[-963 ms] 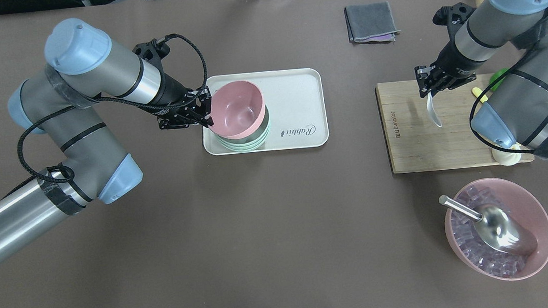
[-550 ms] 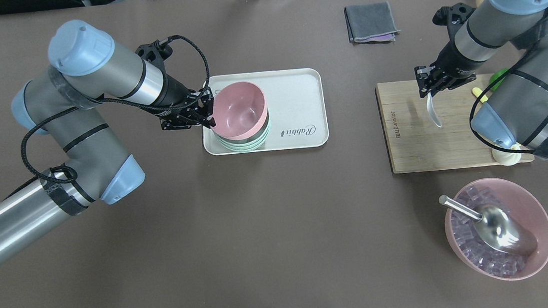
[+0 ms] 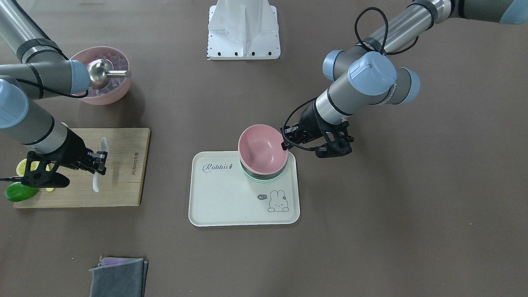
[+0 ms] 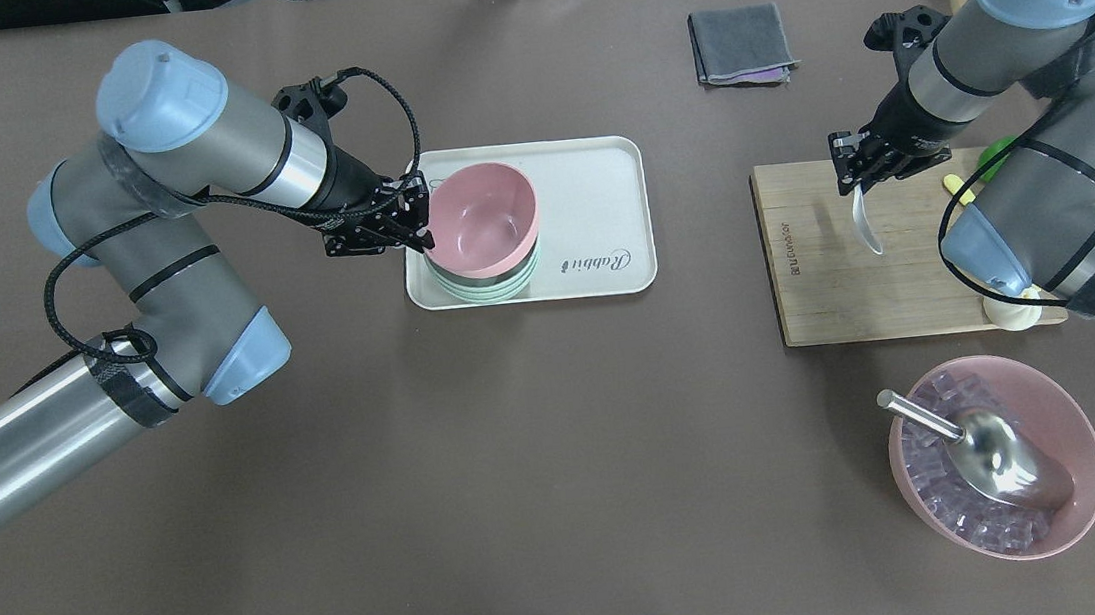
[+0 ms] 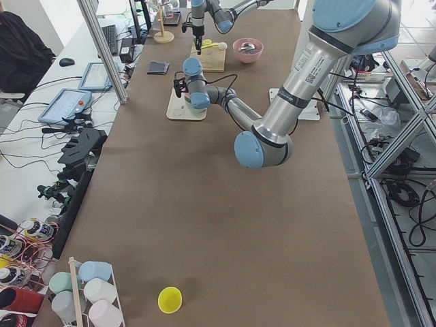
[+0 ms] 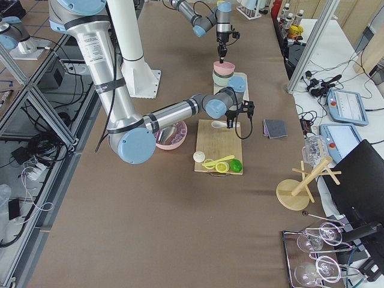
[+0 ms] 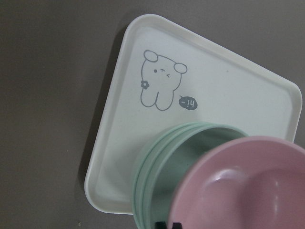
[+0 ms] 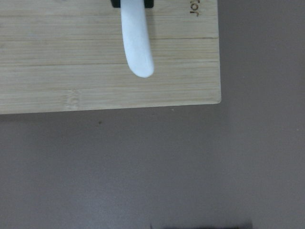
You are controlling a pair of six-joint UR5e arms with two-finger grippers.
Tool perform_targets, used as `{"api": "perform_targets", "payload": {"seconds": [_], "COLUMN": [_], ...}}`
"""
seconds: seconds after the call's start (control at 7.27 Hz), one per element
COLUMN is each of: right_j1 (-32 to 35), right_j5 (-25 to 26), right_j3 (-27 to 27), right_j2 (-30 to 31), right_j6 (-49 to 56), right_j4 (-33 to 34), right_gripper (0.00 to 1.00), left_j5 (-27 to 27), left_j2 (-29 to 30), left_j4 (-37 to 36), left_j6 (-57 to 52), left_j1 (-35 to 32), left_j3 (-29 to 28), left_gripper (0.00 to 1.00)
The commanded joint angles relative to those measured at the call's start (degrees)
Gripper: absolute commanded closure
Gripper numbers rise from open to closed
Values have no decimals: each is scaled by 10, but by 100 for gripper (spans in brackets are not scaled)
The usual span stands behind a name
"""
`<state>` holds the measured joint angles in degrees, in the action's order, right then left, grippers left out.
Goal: Stack pink bowl on green and place spoon
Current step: 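Lower the pink bowl onto the green bowl stack and open the left gripper, then lift the white spoon with the right gripper toward the tray while the left arm withdraws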
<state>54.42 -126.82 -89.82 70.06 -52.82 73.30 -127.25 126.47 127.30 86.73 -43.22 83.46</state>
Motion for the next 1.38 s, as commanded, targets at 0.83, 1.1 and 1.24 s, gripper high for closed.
{"api": "perform_targets", "payload": {"seconds": [0.83, 1.1, 1.24], "right_j1": [36, 38, 30], "right_j5": [-83, -102, -101], "right_j3": [-36, -123, -138], "right_j2": [-26, -86, -134], "right_j6": [-38, -60, -88], "right_j4": [17, 167, 218], "right_gripper": [100, 100, 100], "left_j5": [-22, -89, -86], "left_j2": [-6, -37, -81], "left_j4": [6, -100, -101], "left_j6": [-5, -23, -68], "left_j1": [-49, -129, -145], "left_j3": [13, 70, 94], "left_gripper": [3, 3, 3]}}
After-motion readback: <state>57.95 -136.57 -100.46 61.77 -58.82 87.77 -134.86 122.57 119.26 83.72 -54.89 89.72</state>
